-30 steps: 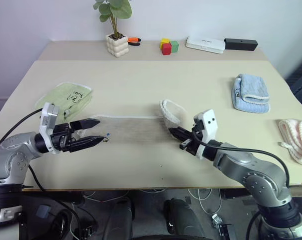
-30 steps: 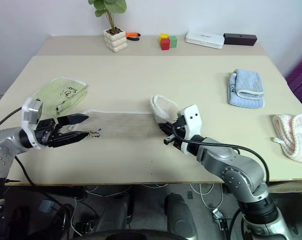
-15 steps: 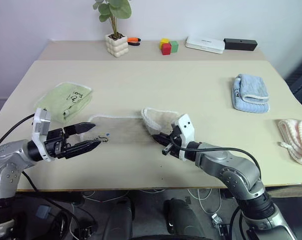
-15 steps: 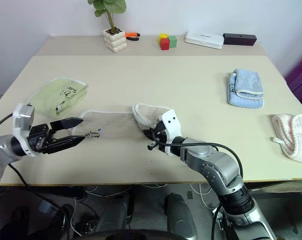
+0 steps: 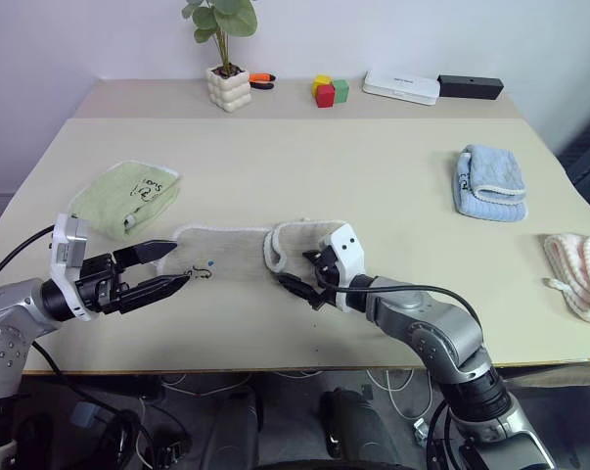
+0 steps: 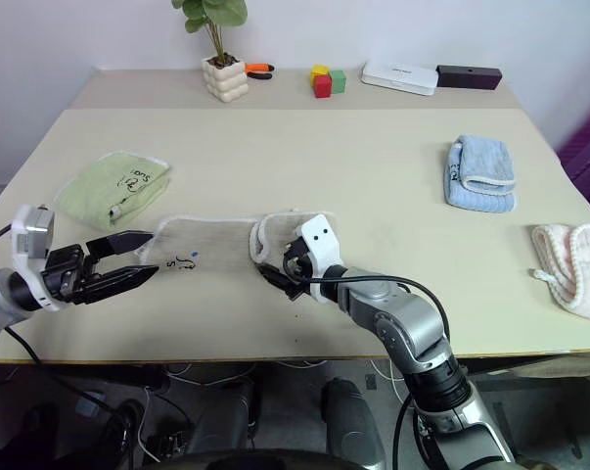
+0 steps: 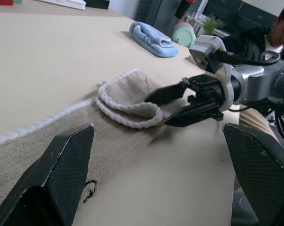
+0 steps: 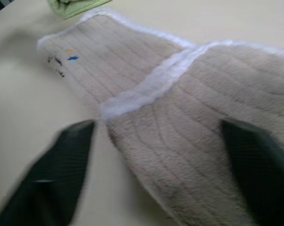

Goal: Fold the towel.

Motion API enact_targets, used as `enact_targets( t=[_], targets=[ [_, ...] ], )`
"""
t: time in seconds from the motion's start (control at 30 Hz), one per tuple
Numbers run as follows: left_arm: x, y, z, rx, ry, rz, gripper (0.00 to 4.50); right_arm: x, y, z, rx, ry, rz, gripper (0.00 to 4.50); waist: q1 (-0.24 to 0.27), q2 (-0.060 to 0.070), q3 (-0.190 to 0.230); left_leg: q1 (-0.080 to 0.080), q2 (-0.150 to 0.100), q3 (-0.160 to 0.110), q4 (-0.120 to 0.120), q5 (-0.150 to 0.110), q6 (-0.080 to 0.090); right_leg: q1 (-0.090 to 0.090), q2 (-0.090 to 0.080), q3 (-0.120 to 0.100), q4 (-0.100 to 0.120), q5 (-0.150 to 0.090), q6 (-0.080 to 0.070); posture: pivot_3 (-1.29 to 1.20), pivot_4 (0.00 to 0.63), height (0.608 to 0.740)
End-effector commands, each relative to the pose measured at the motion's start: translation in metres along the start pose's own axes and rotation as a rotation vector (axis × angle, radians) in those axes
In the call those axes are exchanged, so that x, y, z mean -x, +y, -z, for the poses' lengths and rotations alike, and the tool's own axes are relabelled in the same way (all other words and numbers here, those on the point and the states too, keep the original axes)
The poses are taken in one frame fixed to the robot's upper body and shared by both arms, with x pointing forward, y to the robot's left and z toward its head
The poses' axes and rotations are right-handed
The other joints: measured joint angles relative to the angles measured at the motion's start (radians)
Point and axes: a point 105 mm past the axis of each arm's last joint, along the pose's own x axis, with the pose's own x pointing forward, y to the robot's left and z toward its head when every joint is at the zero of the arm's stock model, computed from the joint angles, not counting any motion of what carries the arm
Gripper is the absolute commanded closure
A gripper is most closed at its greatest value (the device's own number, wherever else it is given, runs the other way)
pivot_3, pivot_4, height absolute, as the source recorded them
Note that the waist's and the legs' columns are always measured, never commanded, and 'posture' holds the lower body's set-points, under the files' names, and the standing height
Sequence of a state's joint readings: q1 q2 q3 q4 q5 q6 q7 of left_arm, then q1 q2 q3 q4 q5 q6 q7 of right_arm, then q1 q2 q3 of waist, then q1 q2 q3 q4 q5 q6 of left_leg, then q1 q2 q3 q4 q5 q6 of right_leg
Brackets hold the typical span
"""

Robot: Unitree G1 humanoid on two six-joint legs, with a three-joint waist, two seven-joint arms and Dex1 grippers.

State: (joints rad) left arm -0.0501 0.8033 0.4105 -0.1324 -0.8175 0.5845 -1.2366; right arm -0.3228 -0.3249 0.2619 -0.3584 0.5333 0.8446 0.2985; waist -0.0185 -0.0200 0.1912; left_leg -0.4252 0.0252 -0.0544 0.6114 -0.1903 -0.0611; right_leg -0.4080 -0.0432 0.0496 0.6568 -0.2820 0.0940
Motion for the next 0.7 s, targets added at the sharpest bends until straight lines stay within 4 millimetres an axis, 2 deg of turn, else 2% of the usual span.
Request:
enact_targets(
  t=[0.03,0.17,0.23,0.3,0.33,0.4,0.5,0.63,0.7],
  targets=[
    [0.0,-0.001,-0.01,-0.037,-0.015,0.013,0.0,0.009,0.009,-0.023,0.002,-0.083,-0.08,0.03,0.0,0.0,0.0,0.0,0.0,0.0,0.0,0.0,0.0,0.0,0.0,0.0,0.0,0.0,0.0,0.0,0.15,0.74],
    [-0.002,0.0,-0.01,-0.038,-0.019,0.019,0.0,0.024,-0.005,-0.059,-0.194,-0.26,-0.121,0.03,0.0,0.0,0.0,0.0,0.0,0.0,0.0,0.0,0.0,0.0,0.0,0.0,0.0,0.0,0.0,0.0,0.15,0.74],
    [-0.004,0.001,-0.009,-0.038,-0.02,0.022,0.0,0.025,-0.021,-0.067,-0.253,-0.302,-0.064,0.55,-0.001,0.0,0.0,0.0,0.0,0.0,0.0,0.0,0.0,0.0,0.0,0.0,0.0,0.0,0.0,0.0,0.15,0.74],
    [-0.005,0.002,-0.009,-0.037,-0.022,0.025,0.0,0.024,-0.027,-0.067,-0.242,-0.306,-0.042,1.33,0.0,0.0,0.0,0.0,0.0,0.0,0.0,0.0,0.0,0.0,0.001,0.0,0.0,0.0,0.0,0.0,0.15,0.74],
    [-0.006,0.002,-0.01,-0.036,-0.024,0.027,0.0,0.024,-0.028,-0.067,-0.234,-0.309,-0.036,1.89,0.0,0.0,0.0,0.0,0.0,0.0,-0.001,0.0,0.0,0.0,0.001,0.0,-0.001,0.0,0.0,0.0,0.15,0.74],
    [-0.007,0.003,-0.009,-0.037,-0.023,0.032,0.0,0.016,-0.036,-0.059,-0.11,-0.316,0.038,2.91,-0.002,0.0,0.0,0.0,-0.001,0.0,-0.002,0.0,0.0,0.0,0.001,0.0,-0.001,0.0,0.0,0.0,0.15,0.74],
    [-0.008,0.003,-0.01,-0.037,-0.022,0.034,0.0,0.006,-0.042,-0.047,-0.085,-0.363,0.08,4.45,-0.003,0.0,0.0,0.0,-0.001,0.001,-0.003,0.0,0.0,0.0,0.001,0.0,-0.002,0.0,0.0,0.0,0.15,0.74],
    [-0.006,0.004,-0.01,-0.036,-0.021,0.031,0.0,-0.005,-0.037,-0.032,-0.042,-0.379,0.065,4.49,-0.003,0.0,0.0,0.0,-0.001,0.001,-0.003,0.0,0.0,-0.001,0.001,0.0,-0.002,0.0,0.0,0.0,0.15,0.74],
    [-0.005,0.003,-0.011,-0.033,-0.021,0.028,0.0,-0.012,-0.033,-0.018,0.002,-0.353,0.061,4.49,-0.003,0.0,0.0,0.0,-0.001,0.001,-0.003,0.0,0.0,-0.001,0.001,0.0,-0.002,0.0,0.0,0.0,0.15,0.74]
  ],
)
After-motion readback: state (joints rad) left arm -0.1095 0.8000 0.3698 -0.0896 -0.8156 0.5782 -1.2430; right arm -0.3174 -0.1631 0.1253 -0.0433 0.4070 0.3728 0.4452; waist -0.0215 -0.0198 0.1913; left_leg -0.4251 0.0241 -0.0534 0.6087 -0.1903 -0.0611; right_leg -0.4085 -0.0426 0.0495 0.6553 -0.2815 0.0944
